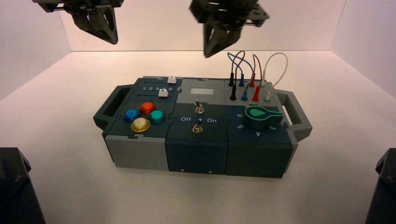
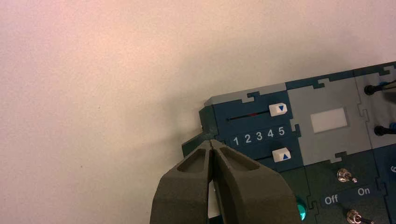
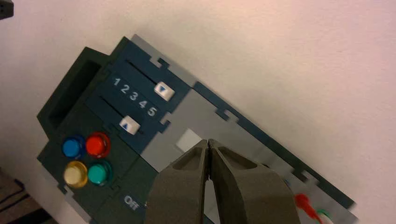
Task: Move the top slider to position 3.
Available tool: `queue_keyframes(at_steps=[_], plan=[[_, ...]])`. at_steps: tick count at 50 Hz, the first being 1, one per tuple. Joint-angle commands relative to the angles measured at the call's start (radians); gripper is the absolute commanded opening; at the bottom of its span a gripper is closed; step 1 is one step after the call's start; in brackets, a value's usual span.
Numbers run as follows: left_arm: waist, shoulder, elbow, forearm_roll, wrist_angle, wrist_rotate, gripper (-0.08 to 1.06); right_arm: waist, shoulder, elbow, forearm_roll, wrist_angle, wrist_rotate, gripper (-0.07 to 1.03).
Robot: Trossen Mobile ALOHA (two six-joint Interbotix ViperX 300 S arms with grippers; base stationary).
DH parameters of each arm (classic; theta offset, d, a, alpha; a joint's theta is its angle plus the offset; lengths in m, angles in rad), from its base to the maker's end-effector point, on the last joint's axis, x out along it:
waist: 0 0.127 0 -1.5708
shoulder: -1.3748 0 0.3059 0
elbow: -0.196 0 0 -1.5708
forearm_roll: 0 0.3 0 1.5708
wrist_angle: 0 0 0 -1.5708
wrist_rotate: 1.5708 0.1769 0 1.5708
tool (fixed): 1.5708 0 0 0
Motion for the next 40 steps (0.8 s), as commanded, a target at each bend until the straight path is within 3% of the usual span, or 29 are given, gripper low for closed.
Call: queue_keyframes(at_steps=[1, 23, 40], plan=[[0.000, -0.009, -0.008, 0.003, -0.003, 0.002, -0.03, 0.006, 0.017, -0.063, 0.020, 0.014, 0.000, -0.02], [0.002, -0.008, -0.006, 0.002, -0.005, -0.002, -0.03, 0.029, 0.140, -0.164, 0.086, 0.054, 0.002, -0.02], [0.000, -0.006, -0.006, 0.000, -0.005, -0.005, -0.03, 0.037, 0.186, -0.179, 0.149, 0.060, 0.005, -0.02]])
